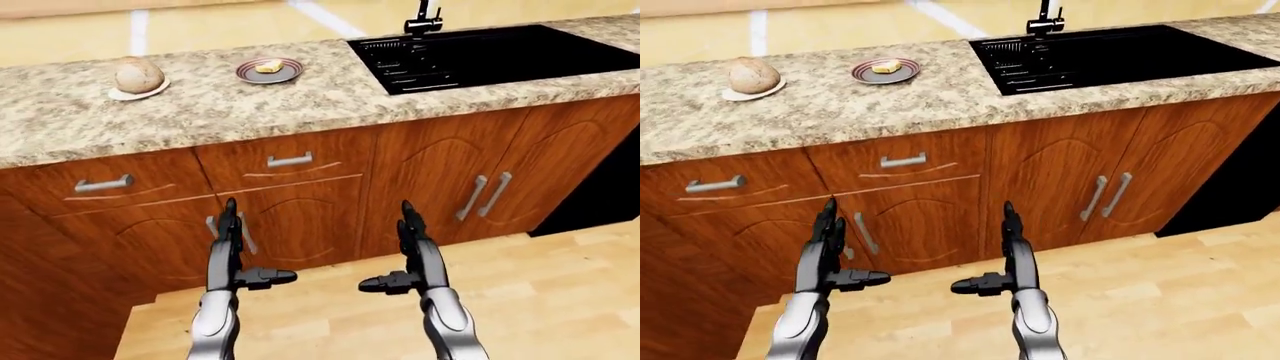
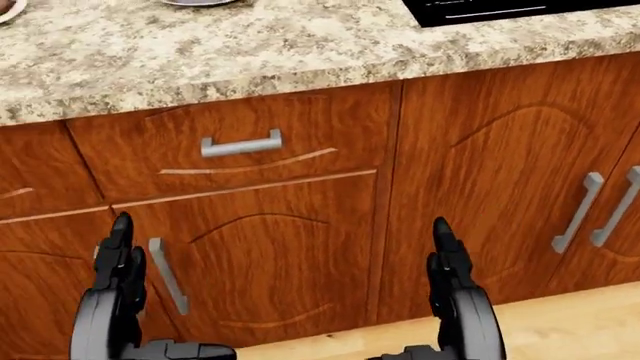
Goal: Place all breads on the cutting board.
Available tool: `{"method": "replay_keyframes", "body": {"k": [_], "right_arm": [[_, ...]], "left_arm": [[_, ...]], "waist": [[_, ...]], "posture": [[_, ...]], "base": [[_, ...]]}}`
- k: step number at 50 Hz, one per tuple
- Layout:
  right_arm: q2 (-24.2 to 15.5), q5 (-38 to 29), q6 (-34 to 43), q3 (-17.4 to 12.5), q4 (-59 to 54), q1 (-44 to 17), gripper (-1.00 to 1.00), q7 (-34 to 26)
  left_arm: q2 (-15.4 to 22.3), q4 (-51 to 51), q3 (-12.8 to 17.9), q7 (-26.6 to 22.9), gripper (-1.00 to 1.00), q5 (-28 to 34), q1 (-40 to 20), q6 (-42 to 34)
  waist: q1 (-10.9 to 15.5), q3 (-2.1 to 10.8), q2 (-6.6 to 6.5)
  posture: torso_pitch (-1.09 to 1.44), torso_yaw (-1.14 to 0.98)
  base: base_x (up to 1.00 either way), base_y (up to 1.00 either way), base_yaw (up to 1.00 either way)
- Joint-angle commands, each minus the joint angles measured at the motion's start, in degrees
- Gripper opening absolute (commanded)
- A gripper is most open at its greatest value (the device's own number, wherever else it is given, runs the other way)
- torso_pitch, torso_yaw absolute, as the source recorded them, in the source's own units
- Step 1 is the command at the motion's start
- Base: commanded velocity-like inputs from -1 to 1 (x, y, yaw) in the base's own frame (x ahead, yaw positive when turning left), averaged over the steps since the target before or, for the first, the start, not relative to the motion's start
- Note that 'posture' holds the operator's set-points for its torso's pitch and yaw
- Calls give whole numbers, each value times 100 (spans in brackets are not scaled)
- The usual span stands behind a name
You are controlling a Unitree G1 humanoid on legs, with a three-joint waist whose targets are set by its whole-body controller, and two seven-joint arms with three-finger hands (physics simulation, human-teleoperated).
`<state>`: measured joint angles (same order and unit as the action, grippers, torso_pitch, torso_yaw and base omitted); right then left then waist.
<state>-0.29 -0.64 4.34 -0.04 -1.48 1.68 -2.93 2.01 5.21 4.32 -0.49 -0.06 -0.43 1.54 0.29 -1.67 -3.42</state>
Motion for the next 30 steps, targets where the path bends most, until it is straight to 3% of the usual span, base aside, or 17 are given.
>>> {"method": "replay_keyframes", "body": {"k": [1,9,11,12,13,15,17,21,23,25,26,27,28,30], "right_arm": [[-66,7,-189,-137,285,-113,100,30],[-60,1,-115,-125,371,-99,100,36],[-62,4,-152,-131,326,-107,100,33],[-56,-1,-109,-120,378,-98,100,39],[-65,11,-216,-140,249,-121,100,27],[-68,17,-260,-149,189,-137,100,24],[-64,19,-198,-143,263,-125,100,29],[-65,22,-187,-144,259,-136,100,32],[-70,26,-247,-153,193,-143,100,26],[-69,27,-240,-157,191,-151,100,35],[-69,26,-233,-154,200,-151,100,36],[-70,12,-213,-145,241,-140,100,40],[-67,1,-172,-136,307,-125,100,48],[-69,0,-186,-138,234,-147,100,41]], "left_arm": [[-27,-265,-98,-23,100,-8,-130,176],[-27,-267,-96,-20,100,-7,-136,168],[-27,-268,-95,-15,100,-5,-136,167],[-25,-267,-97,-21,100,-5,-136,168],[-27,-267,-96,-18,100,-6,-136,170],[-28,-267,-95,-18,100,-8,-136,169],[-28,-267,-95,-17,100,-9,-136,168],[-28,-269,-95,-15,100,-10,-135,163],[-28,-269,-95,-15,100,-10,-136,163],[-27,-270,-96,-11,100,-8,-135,161],[-27,-269,-96,-13,100,-9,-136,165],[-30,-315,-103,-7,100,-5,-138,116],[-31,-337,-104,-9,100,-5,-125,107],[-32,-318,-105,-9,100,-2,-128,122]], "waist": [[-27,83,54],[-64,-4,501],[-79,7,663],[-97,68,811],[-211,48,645],[-138,22,671],[-130,100,663],[-151,22,399],[-152,54,134],[-72,209,-411],[-66,46,-37],[-27,13,-108],[-24,96,-132],[-44,123,-85]], "posture": [[0,0],[0,0],[0,0],[0,0],[0,0],[0,0],[0,0],[0,0],[0,0],[0,0],[0,0],[0,0],[0,0],[0,0]], "base": [[0,46,0],[0,46,0],[0,46,0],[0,46,0],[0,47,0],[0,46,0],[0,46,0],[0,47,0],[0,47,0],[0,34,0],[0,22,0],[0,0,0],[0,0,0],[0,0,0]]}}
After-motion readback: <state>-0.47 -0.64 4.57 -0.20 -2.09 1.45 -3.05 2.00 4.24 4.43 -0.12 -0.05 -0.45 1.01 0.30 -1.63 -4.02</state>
